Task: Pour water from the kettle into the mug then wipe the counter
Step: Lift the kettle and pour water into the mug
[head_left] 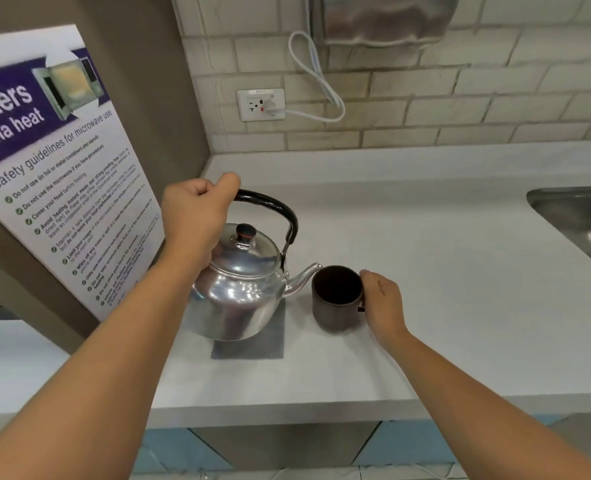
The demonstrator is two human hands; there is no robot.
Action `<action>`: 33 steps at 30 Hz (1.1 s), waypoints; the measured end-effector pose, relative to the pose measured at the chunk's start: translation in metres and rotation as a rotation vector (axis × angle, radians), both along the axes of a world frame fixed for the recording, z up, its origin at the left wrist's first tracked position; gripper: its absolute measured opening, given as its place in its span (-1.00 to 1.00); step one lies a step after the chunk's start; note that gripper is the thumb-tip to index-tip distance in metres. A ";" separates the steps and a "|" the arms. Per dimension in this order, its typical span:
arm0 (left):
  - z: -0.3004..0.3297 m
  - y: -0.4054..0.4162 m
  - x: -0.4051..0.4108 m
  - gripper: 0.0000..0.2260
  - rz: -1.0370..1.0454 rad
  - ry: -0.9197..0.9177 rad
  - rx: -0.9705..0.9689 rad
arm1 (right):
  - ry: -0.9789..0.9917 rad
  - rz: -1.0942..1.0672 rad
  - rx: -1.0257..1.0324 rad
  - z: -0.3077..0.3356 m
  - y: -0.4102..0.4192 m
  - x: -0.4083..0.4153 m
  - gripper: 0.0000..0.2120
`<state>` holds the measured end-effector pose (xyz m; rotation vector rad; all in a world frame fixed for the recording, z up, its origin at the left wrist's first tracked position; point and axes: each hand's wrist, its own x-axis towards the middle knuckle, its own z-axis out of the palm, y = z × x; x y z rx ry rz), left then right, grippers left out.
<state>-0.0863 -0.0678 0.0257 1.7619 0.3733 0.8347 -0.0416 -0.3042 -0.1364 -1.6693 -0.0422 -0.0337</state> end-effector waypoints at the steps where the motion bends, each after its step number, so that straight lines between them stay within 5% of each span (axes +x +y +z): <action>1: 0.001 -0.001 0.001 -0.58 0.008 0.017 0.036 | -0.005 0.003 -0.004 0.000 0.000 0.000 -0.63; 33: 0.050 -0.026 0.019 -0.64 -0.035 0.172 0.561 | -0.025 0.014 -0.009 0.000 -0.002 0.002 -0.62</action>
